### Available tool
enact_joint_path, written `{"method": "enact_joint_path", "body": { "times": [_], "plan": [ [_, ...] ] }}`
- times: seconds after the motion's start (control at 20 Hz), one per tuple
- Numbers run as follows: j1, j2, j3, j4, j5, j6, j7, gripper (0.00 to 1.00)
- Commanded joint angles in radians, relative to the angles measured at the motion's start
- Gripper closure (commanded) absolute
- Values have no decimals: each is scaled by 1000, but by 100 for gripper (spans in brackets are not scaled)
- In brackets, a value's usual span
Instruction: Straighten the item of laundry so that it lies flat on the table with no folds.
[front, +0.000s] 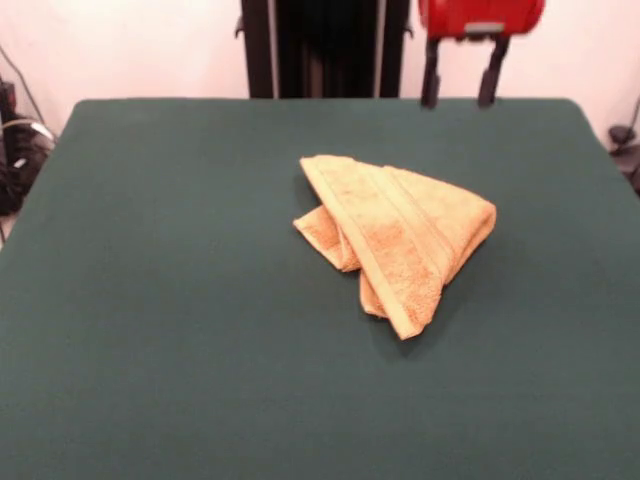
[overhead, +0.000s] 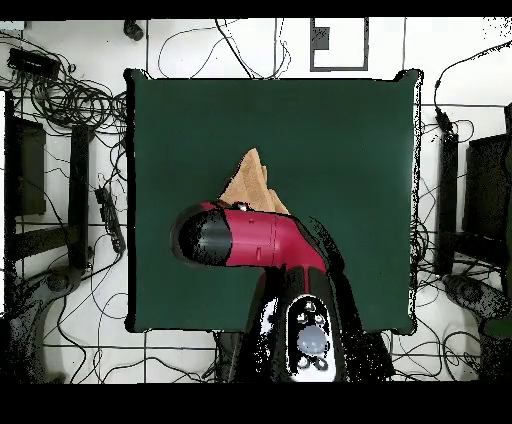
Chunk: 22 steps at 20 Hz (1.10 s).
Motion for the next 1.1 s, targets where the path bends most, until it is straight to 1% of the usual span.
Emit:
{"method": "enact_joint_path", "body": {
  "times": [0.05, 0.2, 0.3, 0.5, 0.7, 1.1],
  "plan": [
    [44, 225, -7, -138, -22, -186, 214, 0],
    [42, 296, -9, -175, -9, -250, 206, 0],
    [6, 342, 34, -180, 5, -260, 176, 0],
    [6, 451, 34, -204, -2, -387, 179, 0],
    [1, 483, 40, -224, 5, -422, 172, 0],
    [-23, 521, 68, -259, 9, -408, 138, 0]
  ]
}}
